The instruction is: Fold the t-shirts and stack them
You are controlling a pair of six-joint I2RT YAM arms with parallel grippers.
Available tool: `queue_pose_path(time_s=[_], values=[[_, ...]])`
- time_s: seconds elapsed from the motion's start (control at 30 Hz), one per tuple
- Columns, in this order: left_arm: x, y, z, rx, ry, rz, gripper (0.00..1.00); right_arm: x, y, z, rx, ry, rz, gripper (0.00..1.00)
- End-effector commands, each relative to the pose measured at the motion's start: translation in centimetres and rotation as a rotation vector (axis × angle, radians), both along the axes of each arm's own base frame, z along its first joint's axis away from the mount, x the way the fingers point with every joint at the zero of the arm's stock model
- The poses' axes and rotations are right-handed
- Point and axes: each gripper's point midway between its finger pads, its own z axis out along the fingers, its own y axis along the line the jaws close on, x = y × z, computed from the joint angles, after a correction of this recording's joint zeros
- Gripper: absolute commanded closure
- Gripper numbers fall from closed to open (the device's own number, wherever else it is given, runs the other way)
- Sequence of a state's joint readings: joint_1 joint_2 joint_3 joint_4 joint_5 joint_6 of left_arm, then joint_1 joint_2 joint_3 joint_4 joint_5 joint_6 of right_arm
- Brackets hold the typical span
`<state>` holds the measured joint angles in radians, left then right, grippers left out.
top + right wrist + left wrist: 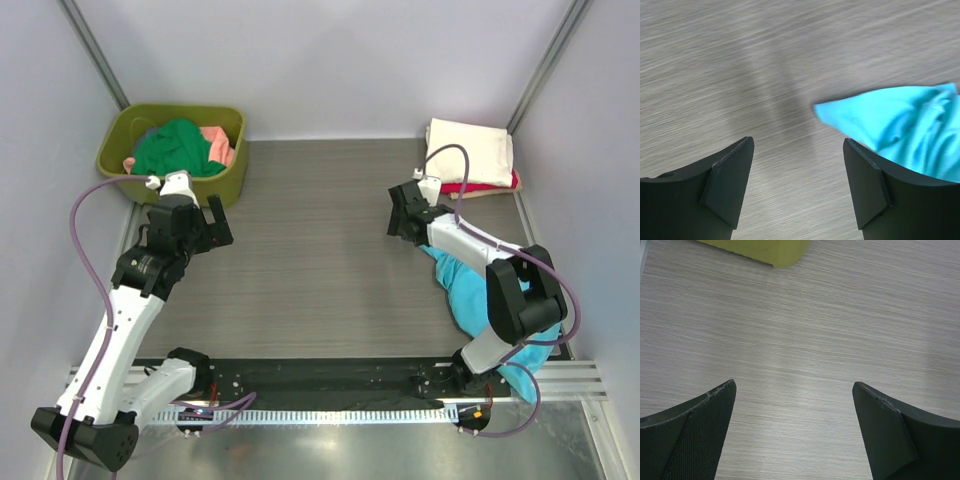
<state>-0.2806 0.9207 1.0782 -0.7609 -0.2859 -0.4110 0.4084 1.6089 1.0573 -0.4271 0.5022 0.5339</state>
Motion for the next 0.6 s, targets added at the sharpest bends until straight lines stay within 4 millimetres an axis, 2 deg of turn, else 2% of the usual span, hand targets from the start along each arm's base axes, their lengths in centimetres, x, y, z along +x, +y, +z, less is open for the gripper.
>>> queue_pose_path(time_s=[0.0, 0.2, 0.5, 0.57], values=[[0.6, -0.3, 0.6, -0.015, -0.032, -0.015, 0.00, -0.5, -2.9, -0.3, -0.045, 0.029, -0.032, 0.22], [0.7, -0.4, 0.4, -0.011, -0.025, -0.018, 0.00, -0.2, -4.7, -1.8, -0.035, 0.069, -0.048, 0.24], [0.8, -0.3, 0.2, -0.004, -0.015, -0.012, 0.00, -0.1, -5.3, -5.2, -0.019, 0.129, -0.045, 0.27], [0.8, -0.3, 0.1, -0.004, -0.014, -0.014, 0.00, -0.2, -5.3, -5.7, -0.012, 0.139, -0.046, 0.37]])
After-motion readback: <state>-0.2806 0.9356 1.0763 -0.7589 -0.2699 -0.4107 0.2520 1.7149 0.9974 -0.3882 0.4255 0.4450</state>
